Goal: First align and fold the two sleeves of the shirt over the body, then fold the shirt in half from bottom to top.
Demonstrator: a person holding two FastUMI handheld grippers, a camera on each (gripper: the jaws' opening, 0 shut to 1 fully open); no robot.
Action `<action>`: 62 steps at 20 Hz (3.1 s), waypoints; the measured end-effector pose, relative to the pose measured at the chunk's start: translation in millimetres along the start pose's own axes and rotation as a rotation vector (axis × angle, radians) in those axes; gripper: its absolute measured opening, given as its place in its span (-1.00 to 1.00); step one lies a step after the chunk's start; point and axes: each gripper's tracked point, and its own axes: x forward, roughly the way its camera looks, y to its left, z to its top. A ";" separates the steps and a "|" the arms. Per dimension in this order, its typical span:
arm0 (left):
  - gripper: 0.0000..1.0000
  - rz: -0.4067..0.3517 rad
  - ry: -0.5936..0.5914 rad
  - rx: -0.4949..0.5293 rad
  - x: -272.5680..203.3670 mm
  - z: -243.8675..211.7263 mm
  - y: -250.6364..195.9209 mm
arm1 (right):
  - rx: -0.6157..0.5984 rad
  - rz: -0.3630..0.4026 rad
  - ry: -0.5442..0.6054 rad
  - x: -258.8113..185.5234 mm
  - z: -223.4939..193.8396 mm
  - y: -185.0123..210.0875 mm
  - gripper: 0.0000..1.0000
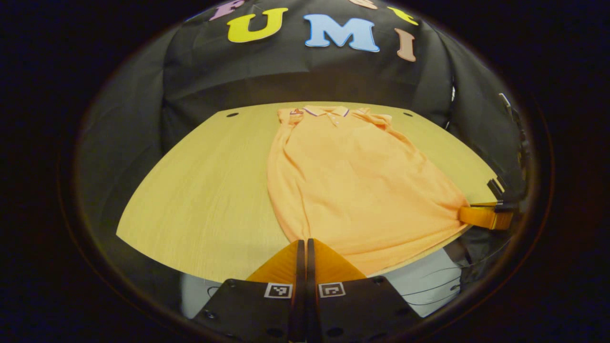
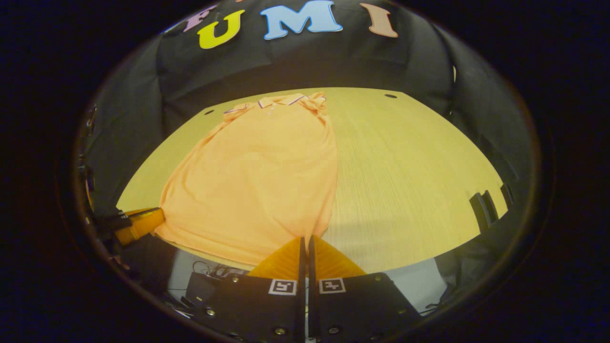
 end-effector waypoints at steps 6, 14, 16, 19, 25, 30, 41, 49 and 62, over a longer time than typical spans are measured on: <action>-0.89 -0.006 -0.070 -0.034 -10.2 54.0 4.1 | -0.044 0.013 -0.084 -26.9 50.2 4.9 -0.94; -0.87 -0.041 -0.218 0.032 -6.7 169.2 6.2 | -0.060 -0.007 -0.233 -36.5 155.0 6.1 -0.94; -0.89 -0.045 -0.237 0.043 -1.8 190.0 9.1 | -0.058 -0.013 -0.246 -30.9 172.1 7.7 -0.94; -0.88 -0.053 -0.265 0.061 8.6 216.8 14.2 | -0.050 -0.023 -0.267 -22.5 197.6 9.9 -0.94; -0.87 -0.088 -0.294 0.028 42.8 280.4 22.2 | -0.046 -0.045 -0.313 -6.9 257.7 10.6 -0.94; -0.89 -0.118 -0.295 0.072 78.4 323.8 26.7 | -0.025 -0.087 -0.332 16.8 303.9 11.2 -0.94; -0.89 -0.175 -0.313 0.083 175.7 408.5 32.4 | -0.020 -0.172 -0.347 83.5 392.7 7.5 -0.94; -0.87 -0.151 -0.315 0.070 232.3 435.5 39.6 | -0.072 -0.182 -0.324 139.4 422.4 -0.9 -0.95; -0.89 -0.136 -0.283 0.071 316.8 427.5 38.4 | -0.087 -0.227 -0.234 224.9 417.7 -18.5 -0.95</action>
